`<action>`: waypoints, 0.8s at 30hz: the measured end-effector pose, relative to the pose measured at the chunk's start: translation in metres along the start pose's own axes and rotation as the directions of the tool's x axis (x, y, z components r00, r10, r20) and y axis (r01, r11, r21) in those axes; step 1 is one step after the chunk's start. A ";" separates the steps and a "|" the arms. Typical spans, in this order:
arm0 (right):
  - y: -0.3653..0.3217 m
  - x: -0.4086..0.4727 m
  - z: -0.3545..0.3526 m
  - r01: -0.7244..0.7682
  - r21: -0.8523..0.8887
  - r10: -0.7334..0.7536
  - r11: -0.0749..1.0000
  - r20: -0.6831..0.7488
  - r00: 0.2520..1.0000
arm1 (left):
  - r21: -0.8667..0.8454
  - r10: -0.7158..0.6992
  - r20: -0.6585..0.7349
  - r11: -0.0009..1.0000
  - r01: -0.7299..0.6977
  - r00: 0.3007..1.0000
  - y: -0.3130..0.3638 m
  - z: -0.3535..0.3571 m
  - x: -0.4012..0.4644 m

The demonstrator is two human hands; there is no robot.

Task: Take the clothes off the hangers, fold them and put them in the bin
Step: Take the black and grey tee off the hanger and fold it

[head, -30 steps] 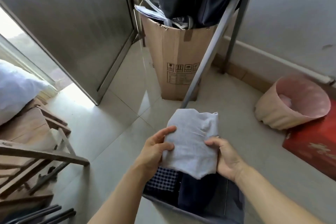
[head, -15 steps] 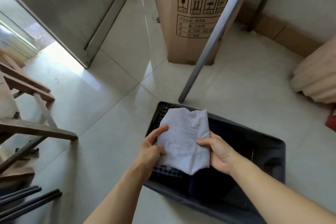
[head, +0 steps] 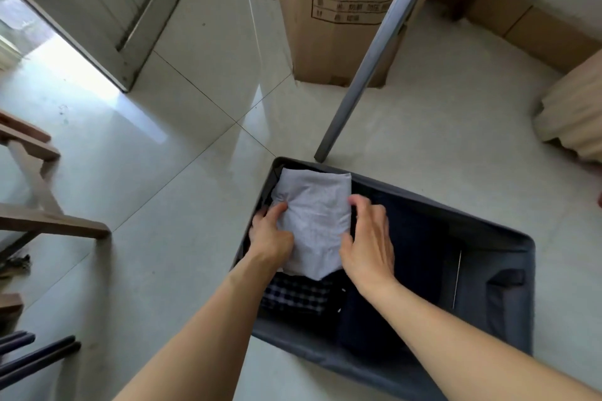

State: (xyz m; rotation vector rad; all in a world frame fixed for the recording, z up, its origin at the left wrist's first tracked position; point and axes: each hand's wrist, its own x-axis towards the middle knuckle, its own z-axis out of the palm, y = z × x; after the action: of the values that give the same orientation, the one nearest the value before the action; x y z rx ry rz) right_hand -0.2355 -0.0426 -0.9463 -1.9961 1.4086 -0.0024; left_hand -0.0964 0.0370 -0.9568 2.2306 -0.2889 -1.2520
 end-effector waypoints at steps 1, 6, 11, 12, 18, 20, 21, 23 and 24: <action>-0.002 0.001 0.000 0.049 -0.050 -0.045 0.998 0.066 0.997 | 0.066 -0.006 0.023 0.998 0.004 1.000 0.004 -0.002 0.002; -0.015 0.007 -0.005 -0.043 -0.107 0.085 0.993 0.419 0.904 | 0.297 -0.049 0.115 0.955 0.013 0.992 0.014 -0.005 0.002; -0.029 -0.007 -0.047 -0.119 -0.007 0.114 0.993 0.349 0.930 | 0.203 -0.066 0.100 0.978 0.045 0.993 0.033 -0.015 -0.026; -0.032 -0.011 -0.057 -0.129 0.024 0.114 0.991 0.335 0.935 | 0.145 -0.065 0.093 0.988 0.051 0.993 0.038 -0.018 -0.036; -0.061 -0.046 -0.123 -0.165 0.156 0.113 0.974 0.300 0.947 | -0.132 -0.065 0.155 0.988 0.086 0.986 0.098 -0.035 -0.121; -0.075 -0.063 -0.148 -0.183 0.197 0.117 0.963 0.306 0.945 | -0.179 -0.044 0.150 0.981 0.071 0.988 0.118 -0.041 -0.152; -0.083 -0.075 -0.164 -0.190 0.217 0.117 0.957 0.312 0.943 | -0.204 -0.044 0.156 0.976 0.076 0.987 0.128 -0.044 -0.171; -0.099 -0.094 -0.188 -0.202 0.276 0.105 0.940 0.328 0.939 | -0.269 -0.034 0.167 0.960 0.079 0.985 0.144 -0.049 -0.204; -0.107 -0.108 -0.207 -0.211 0.312 0.104 0.926 0.326 0.939 | -0.303 -0.022 0.174 0.950 0.074 0.985 0.155 -0.054 -0.225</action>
State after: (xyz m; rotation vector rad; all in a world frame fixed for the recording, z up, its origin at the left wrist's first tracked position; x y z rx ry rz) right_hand -0.2681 -0.0426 -0.6914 -1.5174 1.2667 0.1204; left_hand -0.1604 0.0287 -0.6861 1.8807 -0.0930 -1.4097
